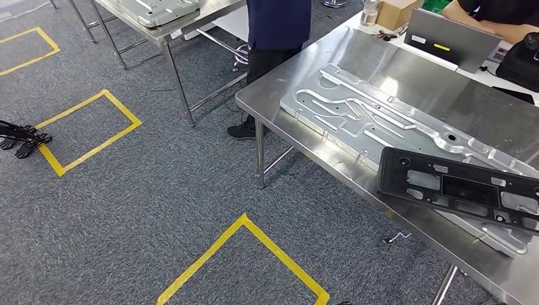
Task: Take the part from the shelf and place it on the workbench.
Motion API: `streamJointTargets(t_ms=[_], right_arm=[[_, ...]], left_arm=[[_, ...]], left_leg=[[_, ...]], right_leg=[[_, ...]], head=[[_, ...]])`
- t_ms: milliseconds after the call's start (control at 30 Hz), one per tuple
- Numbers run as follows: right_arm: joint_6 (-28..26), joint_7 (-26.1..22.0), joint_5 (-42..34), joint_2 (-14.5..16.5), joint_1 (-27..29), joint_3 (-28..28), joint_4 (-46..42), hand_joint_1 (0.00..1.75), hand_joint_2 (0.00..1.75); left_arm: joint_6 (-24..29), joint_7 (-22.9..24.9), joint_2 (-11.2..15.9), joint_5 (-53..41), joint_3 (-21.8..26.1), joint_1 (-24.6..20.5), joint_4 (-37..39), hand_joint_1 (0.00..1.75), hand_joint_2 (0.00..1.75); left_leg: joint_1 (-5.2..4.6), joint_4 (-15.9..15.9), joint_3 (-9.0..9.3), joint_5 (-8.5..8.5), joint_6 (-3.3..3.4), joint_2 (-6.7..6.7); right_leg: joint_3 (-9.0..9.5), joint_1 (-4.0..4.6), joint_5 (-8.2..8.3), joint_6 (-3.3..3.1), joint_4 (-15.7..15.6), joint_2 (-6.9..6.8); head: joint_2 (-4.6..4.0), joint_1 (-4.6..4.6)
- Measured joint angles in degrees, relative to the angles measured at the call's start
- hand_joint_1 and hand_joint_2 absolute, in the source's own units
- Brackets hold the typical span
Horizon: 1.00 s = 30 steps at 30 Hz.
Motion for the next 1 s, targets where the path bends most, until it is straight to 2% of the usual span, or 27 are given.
streamJointTargets(t_ms=[133,200,233,300,433,467,500,533,567,633,667,700,733,767,800,833,867,900,933,967,1000], right_arm=[[0.45,0.16,4.44,1.38,-0.55,0.93,0.01,0.00,1.75],[0.94,0.80,6.60,2.10,-1.16,2.16,-0.01,0.00,1.75],[1.14,1.41,7.56,2.50,-1.58,2.94,-0.04,0.00,1.75],[1.42,2.50,9.05,3.32,-2.47,4.66,-0.19,0.00,1.75],[1.32,2.93,10.05,4.34,-3.75,7.18,-0.67,0.00,1.75],[1.03,2.98,9.98,4.42,-3.94,7.54,-0.77,0.00,1.75],[0.59,3.07,9.71,4.44,-4.04,7.79,-0.85,0.00,1.75],[0.08,3.17,9.25,4.37,-4.04,7.92,-0.90,0.00,1.75],[-0.49,3.22,8.60,4.19,-3.89,7.89,-0.93,0.00,1.75],[-1.36,3.08,7.32,3.70,-3.28,7.60,-0.92,0.00,1.75],[-1.61,2.91,6.80,3.43,-2.88,7.37,-0.91,0.00,1.75],[-1.72,2.75,6.49,3.24,-2.58,7.13,-0.90,0.00,1.75],[-1.79,2.65,6.32,3.12,-2.39,6.91,-0.90,0.00,1.75],[-1.87,2.61,6.25,3.01,-2.26,6.73,-0.90,0.00,1.75],[-1.95,2.66,6.26,2.94,-2.15,6.59,-0.90,0.00,1.75],[-2.01,2.76,6.26,2.86,-1.94,6.48,-0.87,0.00,1.75],[-2.09,2.87,6.21,2.79,-1.74,6.38,-0.85,0.00,1.75],[-2.16,2.94,5.88,2.73,-1.58,6.27,-0.82,0.00,1.75],[-2.26,2.97,5.27,2.66,-1.49,6.04,-0.80,0.00,1.75],[-2.36,2.83,4.36,2.62,-1.44,5.63,-0.78,0.00,1.75],[-2.39,2.51,3.30,2.56,-1.32,5.04,-0.73,0.00,1.75]], left_arm=[[1.10,-1.52,0.67,-0.26,-0.09,-1.11,2.38,0.00,1.75],[0.25,-1.53,0.71,0.20,-0.09,-0.81,2.01,0.00,1.75],[-0.47,-1.28,0.66,0.38,-0.09,-0.49,1.40,0.00,1.75],[-1.99,-0.46,0.48,0.47,-0.09,0.31,-0.23,0.00,1.75],[-3.86,1.14,0.25,-0.34,-0.09,1.26,-1.74,0.00,1.75],[-3.93,1.33,0.18,-0.61,-0.10,1.33,-1.81,0.00,1.75],[-3.77,1.32,0.09,-0.82,-0.12,1.34,-1.83,0.00,1.75],[-3.35,1.03,0.02,-1.05,-0.16,1.28,-1.78,0.00,1.75],[-2.64,0.42,-0.05,-1.22,-0.27,1.10,-1.61,0.00,1.75],[-0.38,-1.34,0.07,-1.42,-0.73,0.30,-0.29,0.00,1.75],[0.72,-2.10,0.20,-1.41,-1.04,-0.22,0.76,0.00,1.75],[1.57,-2.64,0.35,-1.35,-1.30,-0.71,1.85,0.00,1.75],[2.06,-2.94,0.47,-1.27,-1.49,-1.11,2.78,0.00,1.75],[2.33,-3.13,0.54,-1.17,-1.66,-1.45,3.56,0.00,1.75],[2.50,-3.27,0.58,-1.09,-1.79,-1.77,4.13,0.00,1.75],[2.67,-3.41,0.61,-1.02,-1.95,-2.04,4.61,0.00,1.75],[2.90,-3.58,0.69,-0.97,-2.12,-2.31,5.02,0.00,1.75],[3.29,-3.93,0.78,-0.90,-2.29,-2.55,5.40,0.00,1.75],[3.91,-4.54,0.92,-0.75,-2.48,-2.76,5.93,0.00,1.75],[4.74,-5.47,1.14,-0.44,-2.64,-3.02,6.66,0.00,1.75],[5.71,-6.66,1.39,0.01,-2.77,-3.35,7.54,0.00,1.75]], left_leg=[[0.02,-6.83,3.99,2.81,-0.14,0.02],[-0.01,-9.26,5.47,3.93,-0.10,0.03],[-0.03,-9.39,5.57,4.08,-0.01,0.03],[-0.09,-7.33,4.33,3.32,0.29,0.03],[-0.13,-0.70,0.55,0.39,0.91,-0.01],[0.15,0.31,-0.06,-0.02,1.04,-0.01],[0.43,1.02,-0.52,-0.28,1.14,-0.03],[0.71,1.51,-0.92,-0.41,1.27,-0.04],[0.98,2.01,-1.39,-0.46,1.34,-0.06],[0.95,3.92,-3.02,-0.92,1.43,-0.25],[0.95,5.24,-4.05,-1.29,1.35,-0.48],[0.98,6.76,-5.09,-1.80,1.23,-0.83],[1.02,8.39,-6.10,-2.38,1.06,-1.21],[1.07,10.16,-7.13,-3.03,0.85,-1.68],[1.15,11.96,-8.16,-3.68,0.60,-2.13],[1.12,13.44,-9.05,-4.24,0.27,-2.58],[1.08,14.73,-9.89,-4.68,-0.09,-3.08],[1.03,15.63,-10.53,-4.93,-0.41,-3.52],[0.95,16.12,-10.99,-5.01,-0.75,-4.07],[0.96,16.55,-11.43,-4.99,-1.04,-4.75],[0.95,17.09,-11.84,-5.22,-1.23,-4.59]], right_leg=[[3.78,0.01,2.73,-0.13,-6.49,0.02],[5.18,-0.03,3.86,-0.09,-8.87,0.04],[5.29,-0.09,4.05,0.00,-9.12,0.06],[4.22,-0.20,3.44,0.25,-7.50,0.10],[0.99,-0.18,0.76,0.81,-1.66,0.05],[0.45,-0.05,0.10,0.96,-0.49,-0.04],[-0.26,0.05,-1.02,1.18,1.15,-0.21],[-1.49,0.08,-2.92,1.45,3.93,-0.41],[-3.60,-0.03,-5.70,1.79,8.51,-0.60],[-9.53,-0.57,-11.93,2.56,20.83,-0.78],[-11.98,-0.82,-13.86,2.87,25.82,-0.83],[-13.15,-1.03,-14.33,3.12,28.13,-0.90],[-12.84,-1.22,-13.46,3.29,27.52,-0.91],[-11.22,-1.43,-11.64,3.38,24.35,-0.63],[-9.12,-1.65,-9.90,3.40,20.06,0.47],[-7.48,-1.56,-8.66,3.27,16.83,1.71],[-6.55,-1.44,-8.06,2.87,14.86,2.77],[-6.55,-1.22,-8.15,2.40,14.65,3.37],[-6.95,-0.91,-8.30,1.87,15.49,2.98],[-7.18,-1.01,-8.32,1.32,15.84,2.14],[-7.30,-1.06,-8.29,0.92,16.07,1.17]], head=[[0.00,0.00],[0.00,0.01],[0.00,0.00],[0.00,-0.01],[0.00,-0.01],[0.00,-0.02],[0.00,0.03],[0.00,0.08],[0.00,0.14],[0.00,0.20],[0.00,0.20],[0.00,0.19],[0.00,0.20],[0.00,0.19],[0.00,0.19],[0.00,0.20],[0.00,0.19],[0.00,0.19],[0.00,0.17],[0.00,0.17],[0.00,0.15]])
